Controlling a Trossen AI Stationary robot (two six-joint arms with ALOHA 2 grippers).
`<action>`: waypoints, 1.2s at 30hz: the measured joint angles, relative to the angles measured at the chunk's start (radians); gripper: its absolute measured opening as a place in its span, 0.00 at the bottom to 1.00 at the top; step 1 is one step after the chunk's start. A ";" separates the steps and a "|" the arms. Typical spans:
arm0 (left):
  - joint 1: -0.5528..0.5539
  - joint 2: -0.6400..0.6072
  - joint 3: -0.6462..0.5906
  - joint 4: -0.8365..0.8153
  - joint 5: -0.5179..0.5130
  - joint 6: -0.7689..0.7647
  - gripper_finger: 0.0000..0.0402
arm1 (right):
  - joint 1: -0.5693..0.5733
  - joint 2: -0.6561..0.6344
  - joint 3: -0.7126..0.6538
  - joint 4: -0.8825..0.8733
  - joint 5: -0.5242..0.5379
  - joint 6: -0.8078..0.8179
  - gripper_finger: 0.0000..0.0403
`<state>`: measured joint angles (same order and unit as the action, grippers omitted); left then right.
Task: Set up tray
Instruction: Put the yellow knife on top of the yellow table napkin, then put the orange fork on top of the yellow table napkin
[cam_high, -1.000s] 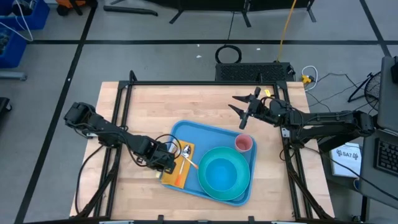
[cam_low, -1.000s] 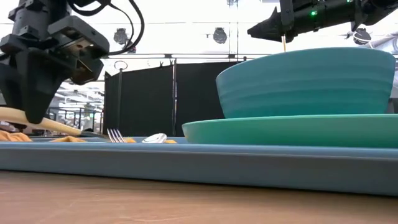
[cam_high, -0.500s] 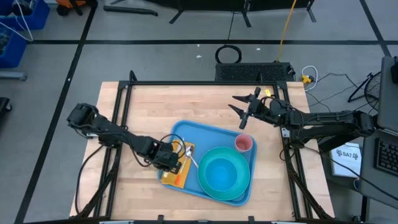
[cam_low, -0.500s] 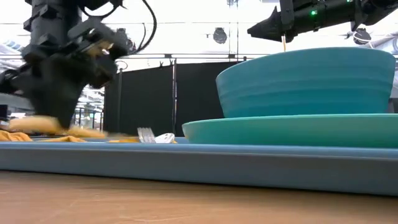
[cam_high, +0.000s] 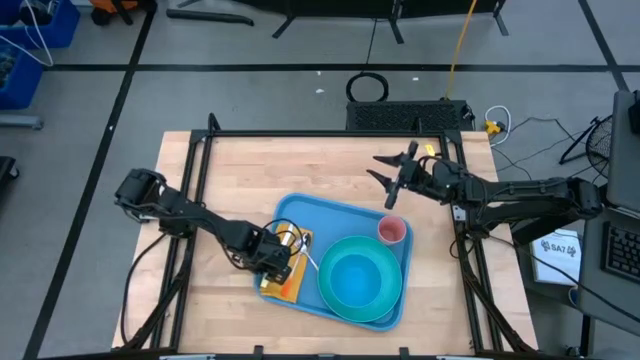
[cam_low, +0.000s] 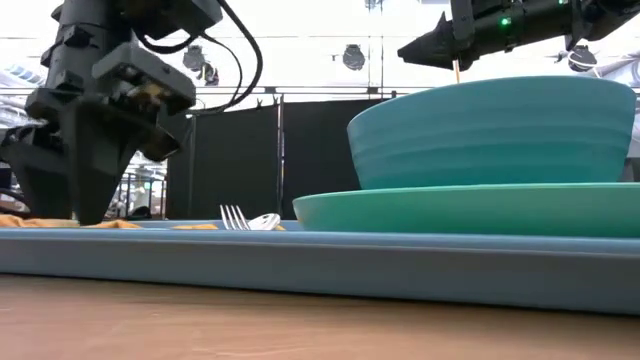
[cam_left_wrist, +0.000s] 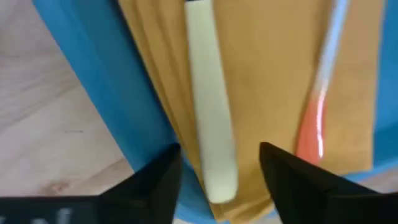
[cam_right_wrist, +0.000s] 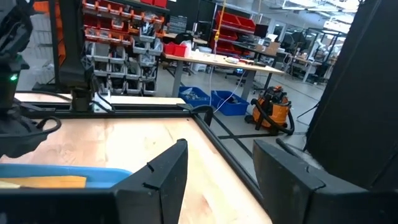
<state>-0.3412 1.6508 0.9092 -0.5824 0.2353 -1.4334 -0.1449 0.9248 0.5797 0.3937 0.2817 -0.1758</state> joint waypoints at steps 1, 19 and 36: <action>0.002 -0.006 0.000 0.002 0.001 0.008 0.57 | 0.004 0.003 0.000 -0.001 0.000 0.002 0.42; 0.146 -0.140 0.000 0.010 -0.303 0.361 0.68 | 0.018 0.271 0.078 0.088 -0.128 0.061 0.42; 0.300 -0.059 -0.017 0.230 -0.132 0.594 0.68 | 0.018 0.273 0.087 0.088 -0.126 0.052 0.42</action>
<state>-0.0417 1.5921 0.8919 -0.3522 0.1029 -0.8395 -0.1271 1.1976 0.6666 0.4814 0.1555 -0.1241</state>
